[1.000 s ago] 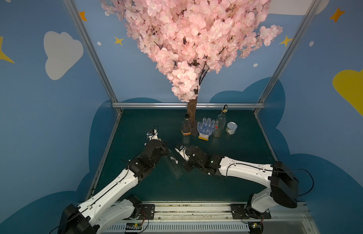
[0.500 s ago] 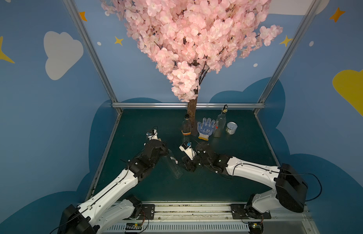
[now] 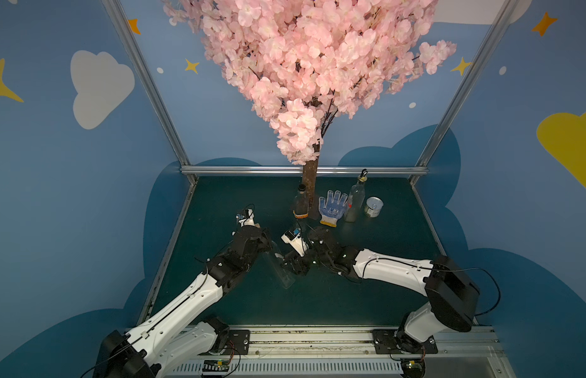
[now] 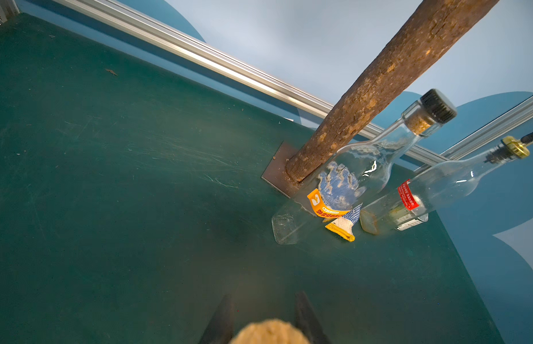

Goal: Remove the label from the bottle
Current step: Tear open the label from the bottle.

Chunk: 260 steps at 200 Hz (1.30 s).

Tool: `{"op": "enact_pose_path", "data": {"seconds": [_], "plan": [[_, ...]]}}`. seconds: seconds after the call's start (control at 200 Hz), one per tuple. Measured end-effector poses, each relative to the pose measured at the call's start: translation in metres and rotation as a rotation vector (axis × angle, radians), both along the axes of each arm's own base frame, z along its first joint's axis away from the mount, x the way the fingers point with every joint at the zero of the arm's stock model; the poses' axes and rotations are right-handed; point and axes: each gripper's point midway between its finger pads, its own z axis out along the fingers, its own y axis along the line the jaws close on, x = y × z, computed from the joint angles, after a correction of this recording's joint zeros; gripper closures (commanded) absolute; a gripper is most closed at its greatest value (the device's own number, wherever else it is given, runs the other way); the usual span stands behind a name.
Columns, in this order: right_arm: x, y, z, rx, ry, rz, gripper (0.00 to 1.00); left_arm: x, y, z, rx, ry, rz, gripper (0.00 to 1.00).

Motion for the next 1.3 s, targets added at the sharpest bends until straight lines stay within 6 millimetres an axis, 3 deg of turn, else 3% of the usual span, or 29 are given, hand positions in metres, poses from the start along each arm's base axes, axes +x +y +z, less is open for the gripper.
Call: {"op": "enact_pose_path", "data": {"seconds": [0.155, 0.526, 0.861, 1.302], "plan": [[0.001, 0.001, -0.001, -0.002, -0.003, 0.001, 0.65, 0.0, 0.0, 0.0, -0.001, -0.002, 0.002, 0.98], [0.005, 0.003, -0.012, -0.052, -0.013, -0.027, 0.73, 0.0, 0.003, -0.001, -0.01, 0.0, 0.016, 0.98], [0.005, -0.001, -0.016, -0.08, -0.011, -0.04, 0.91, 0.001, 0.006, -0.001, -0.011, 0.0, 0.03, 0.98], [0.004, 0.0, -0.016, -0.086, -0.017, -0.043, 1.0, 0.002, 0.007, -0.003, -0.017, 0.0, 0.04, 0.98]]}}
